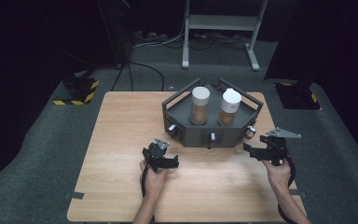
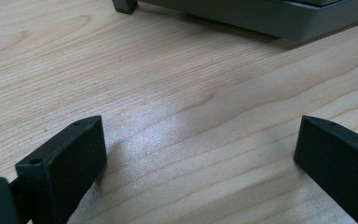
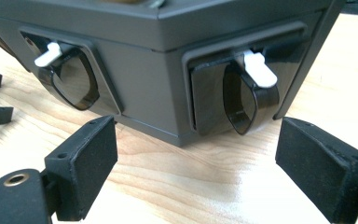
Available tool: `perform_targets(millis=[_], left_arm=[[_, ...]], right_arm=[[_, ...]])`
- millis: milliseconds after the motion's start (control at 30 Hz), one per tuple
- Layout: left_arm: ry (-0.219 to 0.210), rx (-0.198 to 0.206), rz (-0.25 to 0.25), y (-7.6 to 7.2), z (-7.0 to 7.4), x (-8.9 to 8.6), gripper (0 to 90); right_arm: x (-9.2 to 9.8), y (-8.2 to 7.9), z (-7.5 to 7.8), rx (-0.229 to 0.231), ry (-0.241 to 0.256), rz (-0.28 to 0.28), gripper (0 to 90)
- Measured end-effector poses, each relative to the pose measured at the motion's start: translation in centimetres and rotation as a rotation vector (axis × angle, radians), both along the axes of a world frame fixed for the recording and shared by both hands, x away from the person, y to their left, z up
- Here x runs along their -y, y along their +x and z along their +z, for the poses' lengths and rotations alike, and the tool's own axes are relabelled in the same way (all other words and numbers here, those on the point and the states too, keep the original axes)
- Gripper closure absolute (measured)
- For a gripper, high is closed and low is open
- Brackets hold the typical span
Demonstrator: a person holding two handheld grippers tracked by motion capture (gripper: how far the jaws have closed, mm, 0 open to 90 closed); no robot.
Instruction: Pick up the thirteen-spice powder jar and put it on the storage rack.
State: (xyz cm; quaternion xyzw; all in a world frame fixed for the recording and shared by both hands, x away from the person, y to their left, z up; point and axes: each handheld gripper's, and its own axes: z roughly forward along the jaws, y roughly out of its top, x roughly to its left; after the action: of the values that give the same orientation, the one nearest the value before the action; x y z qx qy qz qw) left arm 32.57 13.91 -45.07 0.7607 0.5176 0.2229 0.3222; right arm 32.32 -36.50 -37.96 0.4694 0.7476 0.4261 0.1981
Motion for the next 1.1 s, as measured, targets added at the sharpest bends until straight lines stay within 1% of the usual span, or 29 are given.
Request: perform_targets(millis=[633,933,1100], left_arm=[[0.000,0.000,0.000,0.0,0.0,0.0,2.3],[0.000,0.000,0.000,0.0,0.0,0.0,2.3],[0.000,0.000,0.000,0.0,0.0,0.0,2.3]], right_arm=[[-0.2,0.1,-2.7,-0.058,-0.036,-0.040,12.3],[-0.2,0.1,-3.5,-0.079,-0.036,-0.054,12.3],[-0.2,0.1,-3.8,-0.082,-0.042,-0.055,12.3]])
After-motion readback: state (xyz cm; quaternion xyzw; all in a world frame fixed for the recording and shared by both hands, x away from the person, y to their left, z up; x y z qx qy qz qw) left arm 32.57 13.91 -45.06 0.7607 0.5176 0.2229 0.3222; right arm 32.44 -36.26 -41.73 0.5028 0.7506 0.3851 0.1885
